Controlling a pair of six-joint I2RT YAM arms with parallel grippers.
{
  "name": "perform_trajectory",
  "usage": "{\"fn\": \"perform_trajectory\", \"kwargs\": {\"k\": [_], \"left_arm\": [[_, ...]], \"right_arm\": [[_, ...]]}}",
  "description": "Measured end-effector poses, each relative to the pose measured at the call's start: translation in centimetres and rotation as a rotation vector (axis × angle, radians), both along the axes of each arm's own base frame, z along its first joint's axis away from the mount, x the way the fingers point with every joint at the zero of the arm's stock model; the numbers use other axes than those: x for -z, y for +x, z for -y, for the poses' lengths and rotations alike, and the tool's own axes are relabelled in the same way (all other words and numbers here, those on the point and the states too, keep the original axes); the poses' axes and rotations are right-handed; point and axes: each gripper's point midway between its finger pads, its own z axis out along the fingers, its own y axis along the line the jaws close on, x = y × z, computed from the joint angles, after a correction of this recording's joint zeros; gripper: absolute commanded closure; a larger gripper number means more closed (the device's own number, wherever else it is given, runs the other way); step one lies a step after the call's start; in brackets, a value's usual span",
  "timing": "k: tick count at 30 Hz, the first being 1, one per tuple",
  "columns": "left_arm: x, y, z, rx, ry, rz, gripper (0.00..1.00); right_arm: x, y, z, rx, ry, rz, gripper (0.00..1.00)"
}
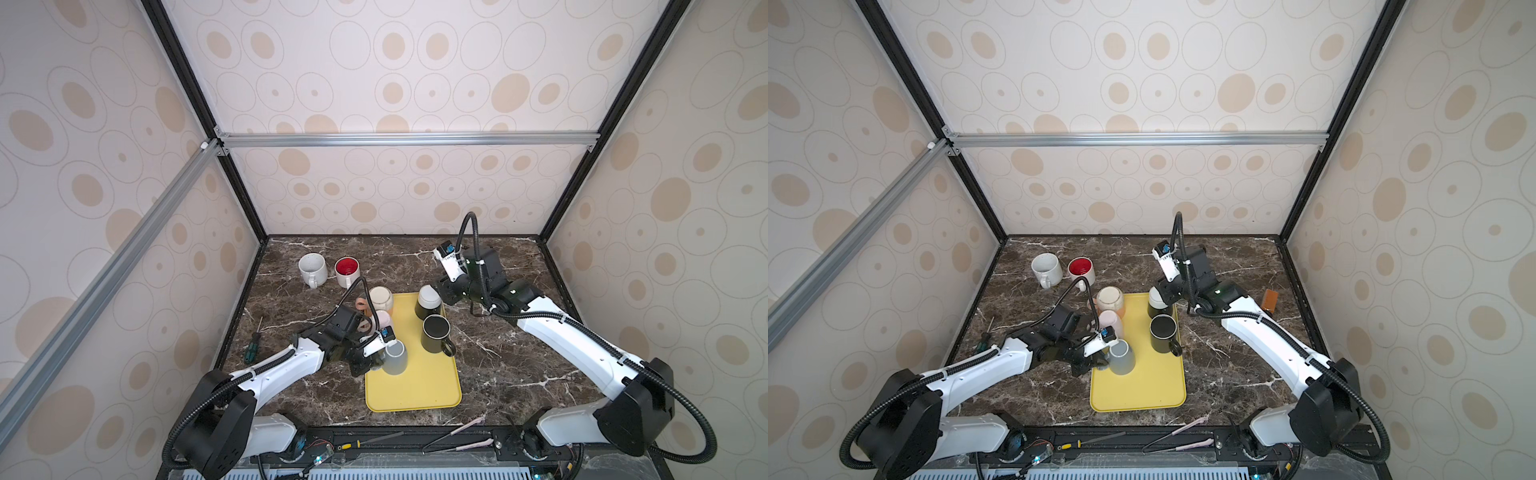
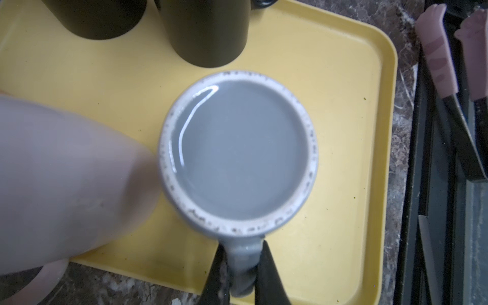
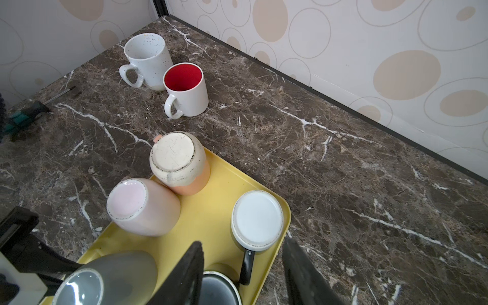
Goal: Turn the mug right side up
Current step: 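Lift the grey mug off the tray with the left gripper while the right approaches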
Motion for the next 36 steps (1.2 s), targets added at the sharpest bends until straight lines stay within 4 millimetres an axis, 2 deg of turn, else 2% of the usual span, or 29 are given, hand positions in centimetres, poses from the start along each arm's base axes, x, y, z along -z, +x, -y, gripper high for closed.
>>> {"fn": "perform_trajectory", "kwargs": {"k": [8, 14, 18, 20, 22, 25, 32, 36], "left_arm": [[-0.5, -0.1, 0.3, -0.024, -0.013, -0.013, 1.0], [-1.8, 0.7, 1.1, -0.039, -0.037, -0.003, 1.0], [-2.6, 0.8, 1.4, -0.046, -0.059, 0.01, 1.0], [-3.6, 0.8, 1.4, -0.061, -0.082, 0.018, 1.0], [-5.1, 1.0, 1.6, -0.081, -0.109, 0.029, 1.0], [-8.4, 2.0, 2.1, -0.117, -0.162, 0.069, 1.0], [-18.9, 3.9, 1.9, -0.274, -0.388, 0.254, 1.0], [-24.4, 5.5, 2.5, -0.367, -0.54, 0.274, 1.0]], "right_arm": [[-1.0, -0.7, 0.2, 0.047, 0.093, -0.031, 0.56], [-0.2, -0.8, -0.2, 0.058, 0.116, -0.08, 0.58], [0.5, -1.0, -0.2, 0.066, 0.124, -0.119, 0.67], [0.3, -1.1, -0.2, 0.077, 0.14, -0.125, 0.67], [-0.1, -1.2, -0.1, 0.085, 0.16, -0.116, 0.66], [-1.6, -2.0, 0.4, 0.092, 0.201, -0.087, 0.66], [-8.5, -3.9, 1.2, 0.086, 0.392, 0.046, 0.62], [-11.8, -5.4, 1.4, 0.048, 0.512, 0.1, 0.6]]}}
